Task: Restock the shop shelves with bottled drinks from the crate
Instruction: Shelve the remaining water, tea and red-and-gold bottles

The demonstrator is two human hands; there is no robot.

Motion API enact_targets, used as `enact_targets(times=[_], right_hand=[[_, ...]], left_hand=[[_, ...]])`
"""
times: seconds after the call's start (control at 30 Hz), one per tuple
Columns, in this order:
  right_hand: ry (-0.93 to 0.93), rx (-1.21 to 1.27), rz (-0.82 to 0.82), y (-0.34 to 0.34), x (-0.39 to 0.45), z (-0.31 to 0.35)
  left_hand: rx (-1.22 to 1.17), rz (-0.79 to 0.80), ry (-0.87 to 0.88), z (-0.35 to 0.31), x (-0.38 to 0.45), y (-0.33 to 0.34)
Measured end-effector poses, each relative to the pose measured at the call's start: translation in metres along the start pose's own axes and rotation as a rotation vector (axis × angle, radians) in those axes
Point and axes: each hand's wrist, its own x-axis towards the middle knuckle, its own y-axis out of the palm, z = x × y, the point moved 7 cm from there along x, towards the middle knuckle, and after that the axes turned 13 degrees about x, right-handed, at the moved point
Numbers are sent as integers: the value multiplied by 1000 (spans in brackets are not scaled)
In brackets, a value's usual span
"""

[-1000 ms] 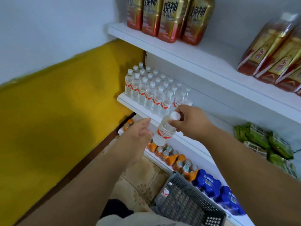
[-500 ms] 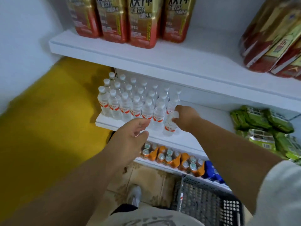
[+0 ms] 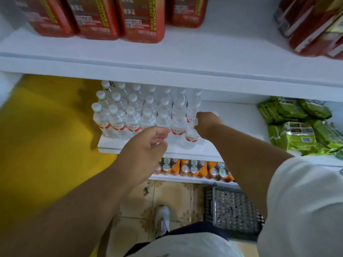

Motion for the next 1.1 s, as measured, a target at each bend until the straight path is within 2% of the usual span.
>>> enact_targets(times=[0.43,0.6,0.83,0.97,1.1], right_hand=[[74,-33,25,-6,20,5],[121,45,1,-5,20,4],[35,349,-195,-20,-59,-2],[2,575,-436,-41,-142,-36],[69,698,-667,-64,-233,-92]], left_hand=[[10,36,19,8,18,-1],[0,62,31,2,29,6],[-8,61,133,-37,46,38],[-47,54,219,-78,45,76],[-87,155,309,-121,24,138]])
